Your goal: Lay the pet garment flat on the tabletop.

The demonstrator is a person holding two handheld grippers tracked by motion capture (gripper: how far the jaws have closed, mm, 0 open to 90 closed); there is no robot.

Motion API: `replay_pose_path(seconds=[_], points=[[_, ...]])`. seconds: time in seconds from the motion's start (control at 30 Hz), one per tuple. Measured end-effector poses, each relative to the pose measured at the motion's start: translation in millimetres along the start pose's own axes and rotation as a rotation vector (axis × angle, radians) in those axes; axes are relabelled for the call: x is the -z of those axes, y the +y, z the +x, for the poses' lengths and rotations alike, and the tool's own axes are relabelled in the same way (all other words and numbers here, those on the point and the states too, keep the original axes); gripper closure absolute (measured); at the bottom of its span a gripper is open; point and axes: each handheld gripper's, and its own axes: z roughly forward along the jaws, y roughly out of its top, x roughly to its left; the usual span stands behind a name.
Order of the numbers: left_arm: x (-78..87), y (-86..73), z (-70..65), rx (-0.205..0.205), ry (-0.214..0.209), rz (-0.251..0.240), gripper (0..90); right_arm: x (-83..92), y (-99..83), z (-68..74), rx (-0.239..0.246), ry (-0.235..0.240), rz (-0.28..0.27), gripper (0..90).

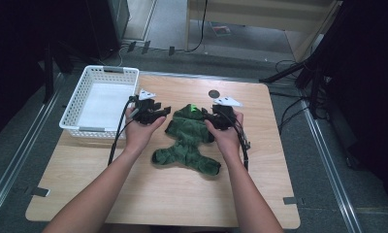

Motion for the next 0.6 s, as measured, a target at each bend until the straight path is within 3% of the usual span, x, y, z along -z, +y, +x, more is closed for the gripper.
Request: replay_pose_path(seconds=[0.03, 0.1, 0.13, 0.2, 0.23, 0.27, 0.3, 0.37, 0.4, 0.47, 0.5, 0.53, 0.57, 0.6], points=[[7.5, -5.6, -2.2, -0.008, -0.028, 0.008, 52.0, 0.0, 0.0, 0.0, 0.0, 0.0, 0.0, 52.5], [21.4, -20.4, -6.8, -0.019, -0.093, 0.037, 51.4, 28.8, -17.8, 8.9, 0.008, 0.067, 0.049, 52.1], [28.2, -28.8, -8.7, -0.032, -0.113, 0.054, 51.4, 28.8, -17.8, 8.9, 0.008, 0.067, 0.049, 52.1], [44.3, -53.3, -13.9, -0.024, -0.163, 0.106, 50.5, 55.2, -44.7, 24.6, 0.019, 0.17, 0.113, 48.7], [44.3, -53.3, -13.9, -0.024, -0.163, 0.106, 49.4, 55.2, -44.7, 24.6, 0.019, 0.17, 0.113, 48.7], [47.6, -59.4, -15.0, -0.017, -0.182, 0.118, 49.4, 62.6, -54.4, 30.0, 0.032, 0.199, 0.133, 47.3], [52.2, -75.8, -19.4, -0.031, -0.215, 0.16, 46.5, 73.2, -70.8, 37.5, 0.051, 0.231, 0.154, 44.9], [52.1, -83.8, -21.8, -0.054, -0.229, 0.181, 44.7, 77.3, -79.4, 40.8, 0.06, 0.246, 0.174, 42.7], [48.8, -96.3, -25.7, -0.076, -0.224, 0.227, 43.5, 79.1, -94.9, 46.9, 0.095, 0.246, 0.227, 41.3], [47.3, -101.1, -27.9, -0.085, -0.216, 0.23, 45.0, 78.0, -98.8, 48.3, 0.111, 0.24, 0.24, 41.9], [47.1, -104.7, -32.9, -0.12, -0.193, 0.224, 49.9, 75.6, -106.8, 50.1, 0.139, 0.223, 0.263, 49.8], [47.1, -104.7, -32.9, -0.12, -0.193, 0.224, 55.3, 75.6, -106.8, 50.1, 0.139, 0.223, 0.263, 49.8], [48.1, -106.8, -36.1, -0.145, -0.204, 0.236, 64.2, 73.8, -113.1, 49.6, 0.148, 0.215, 0.269, 61.3], [49.3, -107.9, -38.4, -0.147, -0.21, 0.241, 72.8, 74.0, -115.9, 47.9, 0.159, 0.206, 0.271, 66.5]])
